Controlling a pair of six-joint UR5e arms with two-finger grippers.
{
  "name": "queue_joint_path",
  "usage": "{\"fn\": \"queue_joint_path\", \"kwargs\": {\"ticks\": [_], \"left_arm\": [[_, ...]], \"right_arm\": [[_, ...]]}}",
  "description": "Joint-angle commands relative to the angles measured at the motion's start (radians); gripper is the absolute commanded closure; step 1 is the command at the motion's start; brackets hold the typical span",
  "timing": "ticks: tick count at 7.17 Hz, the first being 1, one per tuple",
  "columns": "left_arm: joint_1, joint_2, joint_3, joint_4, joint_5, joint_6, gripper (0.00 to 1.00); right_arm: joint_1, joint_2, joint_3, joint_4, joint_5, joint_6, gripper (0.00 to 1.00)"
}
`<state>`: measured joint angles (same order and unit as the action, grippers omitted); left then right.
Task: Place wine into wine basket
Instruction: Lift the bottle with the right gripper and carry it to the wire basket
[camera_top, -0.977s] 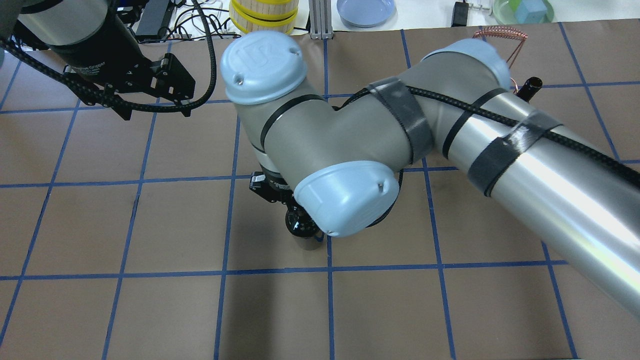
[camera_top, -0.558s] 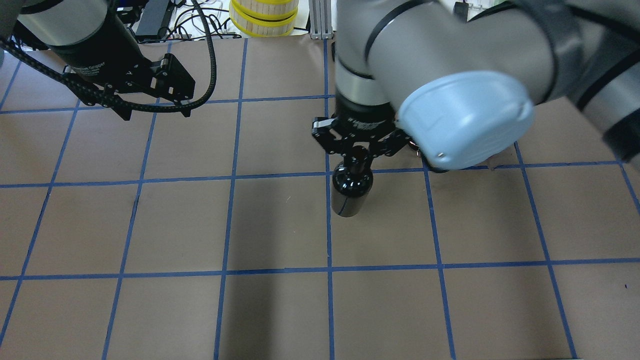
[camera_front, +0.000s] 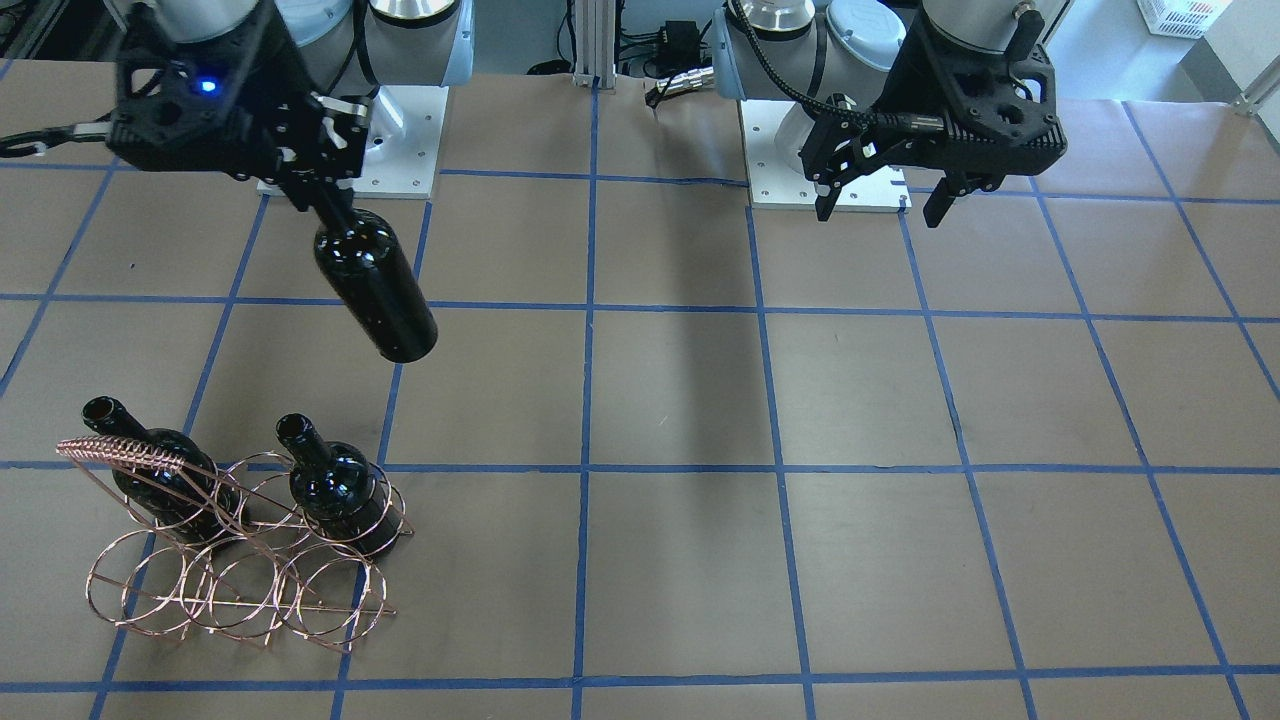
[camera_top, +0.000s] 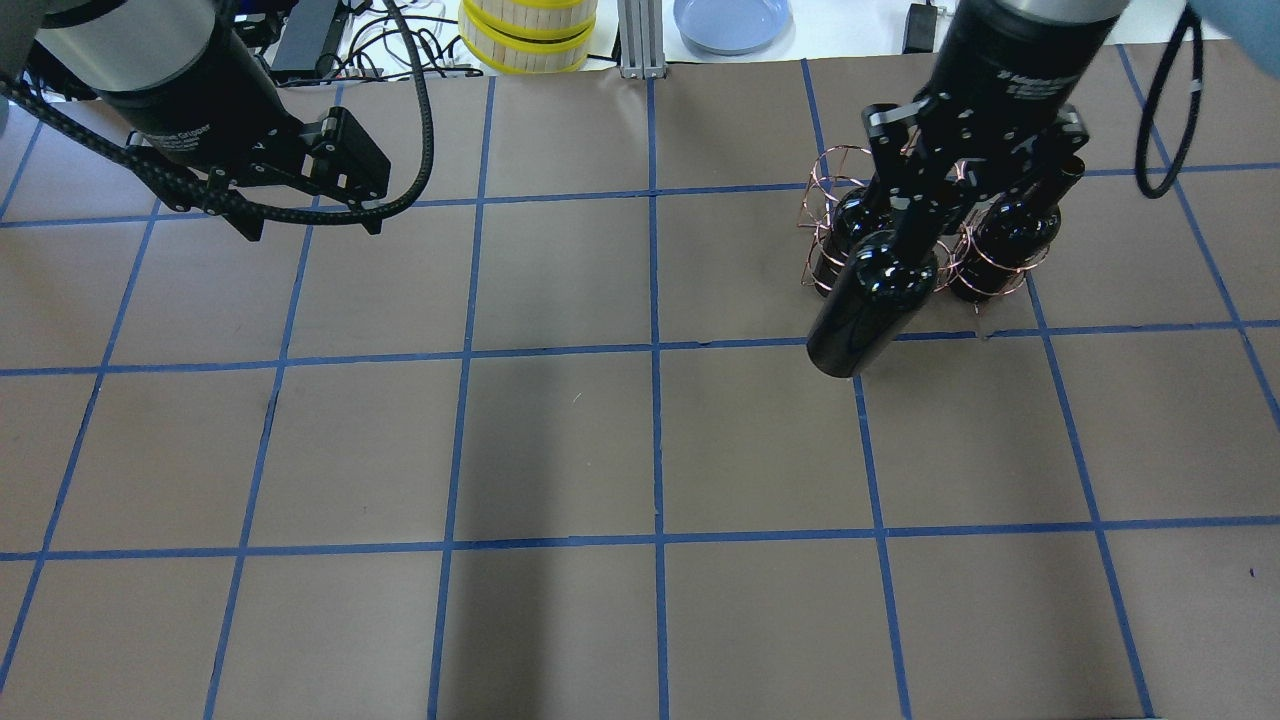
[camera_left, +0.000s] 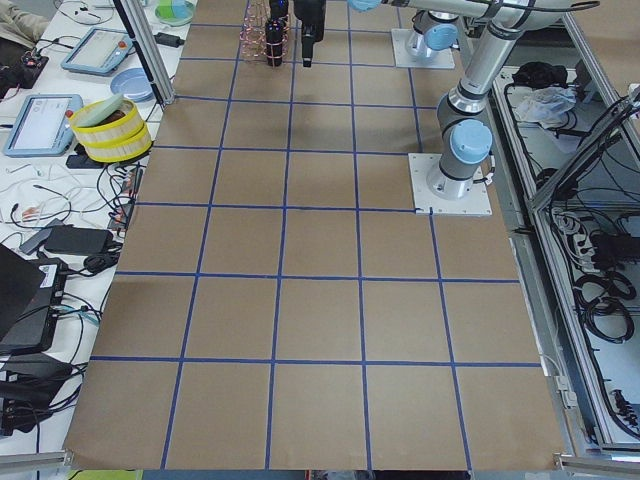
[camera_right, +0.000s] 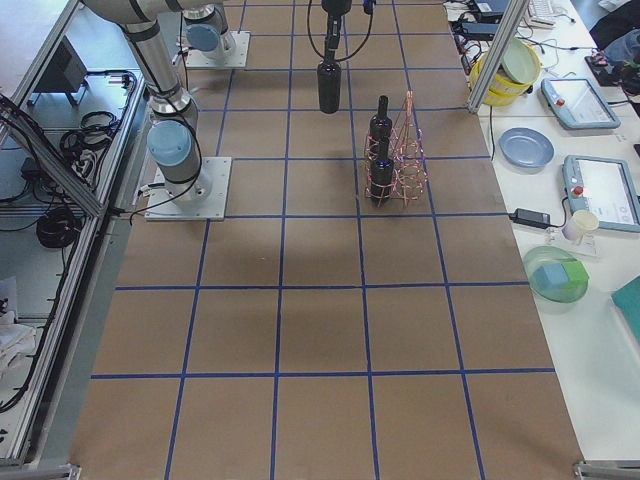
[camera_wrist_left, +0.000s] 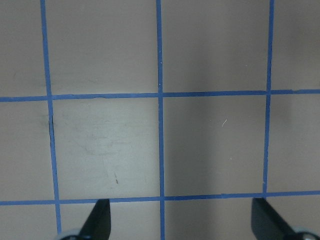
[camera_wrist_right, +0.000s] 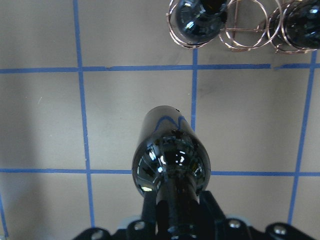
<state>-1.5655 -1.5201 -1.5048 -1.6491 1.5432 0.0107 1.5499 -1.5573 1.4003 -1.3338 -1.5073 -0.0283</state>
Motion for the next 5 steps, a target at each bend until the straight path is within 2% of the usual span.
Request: {"fn": "queue_joint_path", "kwargs": {"ticks": [1, 2, 5], "left_arm": [[-0.001, 0.001, 0.0, 0.0, 0.0, 0.0, 0.0], [-0.001, 0.0, 0.0, 0.0, 0.0, 0.0, 0.0], [-0.001, 0.001, -0.005, 0.0, 0.0, 0.0, 0.0]], "right_arm": [[-0.134, 0.025, -0.073, 0.021, -0.033, -0.099, 0.96], [-0.137, 0.08, -0.125, 0.021, -0.094, -0.113, 0.97], [-0.139, 0.216, -0.257, 0.005, -0.064, -0.107, 0.96]]}}
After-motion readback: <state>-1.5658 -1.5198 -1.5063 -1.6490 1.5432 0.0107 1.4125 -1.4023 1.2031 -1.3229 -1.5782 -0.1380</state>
